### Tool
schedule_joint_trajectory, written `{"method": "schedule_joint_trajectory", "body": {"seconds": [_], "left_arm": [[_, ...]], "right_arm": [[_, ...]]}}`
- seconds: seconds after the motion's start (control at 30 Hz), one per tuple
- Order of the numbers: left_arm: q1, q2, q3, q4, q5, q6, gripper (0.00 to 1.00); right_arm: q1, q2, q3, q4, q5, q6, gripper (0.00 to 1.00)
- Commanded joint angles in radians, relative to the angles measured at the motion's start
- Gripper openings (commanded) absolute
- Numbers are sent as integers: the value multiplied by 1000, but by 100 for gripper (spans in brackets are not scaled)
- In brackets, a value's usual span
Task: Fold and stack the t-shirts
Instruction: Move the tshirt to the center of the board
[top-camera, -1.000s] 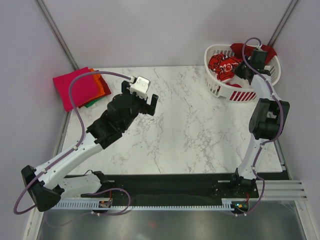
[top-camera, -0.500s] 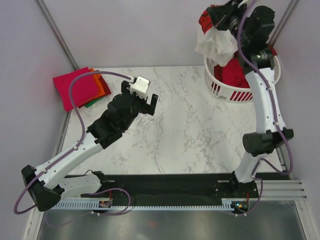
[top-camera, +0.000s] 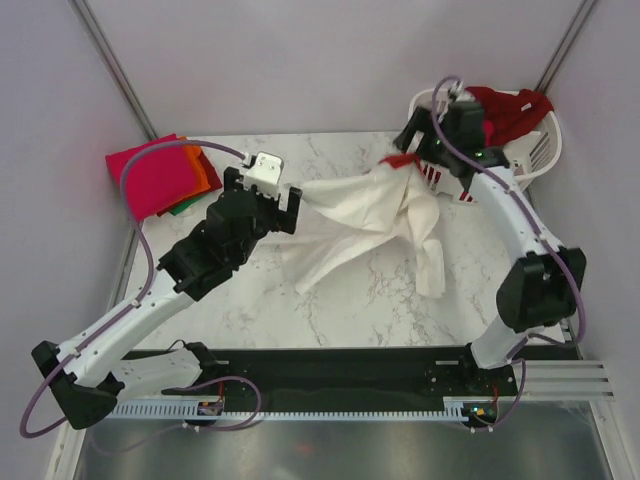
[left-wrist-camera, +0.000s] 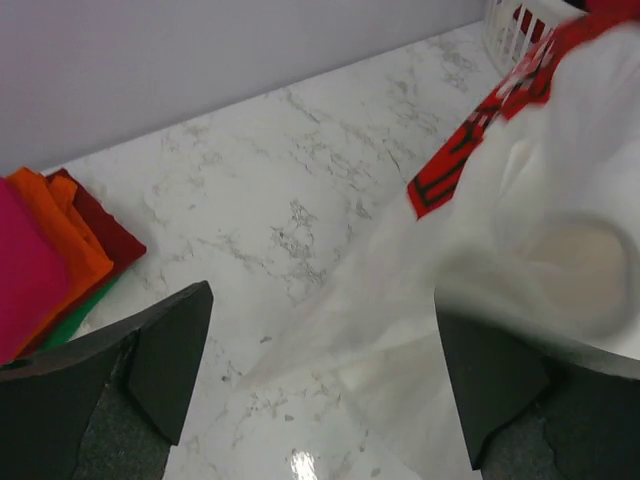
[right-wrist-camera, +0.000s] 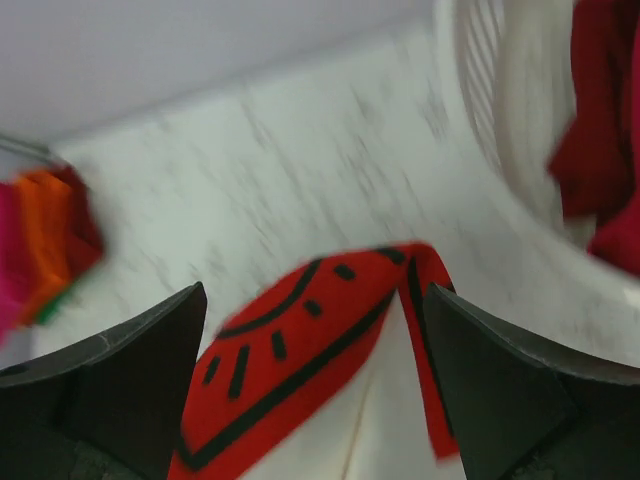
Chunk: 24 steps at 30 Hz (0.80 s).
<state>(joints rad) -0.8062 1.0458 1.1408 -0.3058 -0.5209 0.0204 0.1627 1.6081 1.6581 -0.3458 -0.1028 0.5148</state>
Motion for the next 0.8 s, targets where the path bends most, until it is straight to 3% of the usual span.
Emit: {"method": "schedule_joint_trajectory", "body": {"seconds": [0.0,0.13,0.4,0.6,0.77], "left_arm": [[-1,-20,25,-256,-44,-209,100],[1,-23,-41,-380,-12,-390,100],[2,45,-153,-400,136,-588,99],[1,154,-170,-262,261,-611,94],[-1,305,-165,-113,320,-570,83]], "right_arm": [[55,3,-241,-205,29,-42,98],[98,-45,-380,-203,35,-62,98],[133,-227,-530,-248,97,-88,98],[132,-359,-658,-226,123,-95,98],[133,-457,-757,-180,115,-67,98]]}}
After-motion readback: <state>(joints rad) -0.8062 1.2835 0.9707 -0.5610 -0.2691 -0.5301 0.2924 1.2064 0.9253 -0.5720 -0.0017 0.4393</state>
